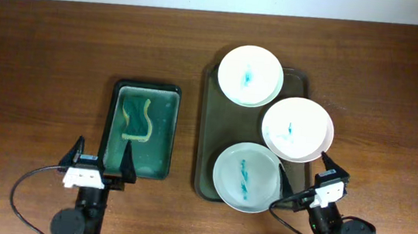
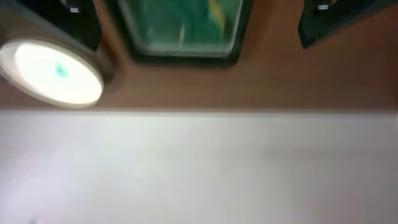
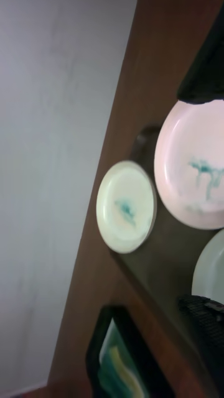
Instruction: Clean dirty plates on tray and stack at the side
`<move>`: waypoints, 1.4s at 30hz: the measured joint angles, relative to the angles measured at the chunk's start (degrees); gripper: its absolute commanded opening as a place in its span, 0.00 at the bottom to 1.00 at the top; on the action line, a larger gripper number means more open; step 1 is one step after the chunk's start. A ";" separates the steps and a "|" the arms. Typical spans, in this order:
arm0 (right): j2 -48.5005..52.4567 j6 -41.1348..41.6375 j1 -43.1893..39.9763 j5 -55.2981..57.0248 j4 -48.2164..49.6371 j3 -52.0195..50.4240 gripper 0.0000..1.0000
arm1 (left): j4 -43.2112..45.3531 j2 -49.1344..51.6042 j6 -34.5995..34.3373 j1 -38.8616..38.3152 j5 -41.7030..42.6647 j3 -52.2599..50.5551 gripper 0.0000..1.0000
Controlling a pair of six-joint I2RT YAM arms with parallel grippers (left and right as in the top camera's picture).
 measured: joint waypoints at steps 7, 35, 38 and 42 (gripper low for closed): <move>3.04 8.28 0.00 -3.87 -11.67 10.10 0.98 | -10.71 8.07 -0.02 0.00 3.78 16.39 0.99; 66.51 10.45 0.00 -12.87 -55.28 65.20 0.60 | -39.52 102.99 -2.40 0.00 10.45 65.44 0.00; 66.51 10.47 0.00 -12.87 -55.87 65.20 0.60 | -38.53 106.40 -2.84 0.33 9.14 65.94 0.00; 66.51 10.51 0.00 -12.87 -56.06 65.20 0.59 | -43.32 107.71 -3.63 0.02 8.28 68.48 1.00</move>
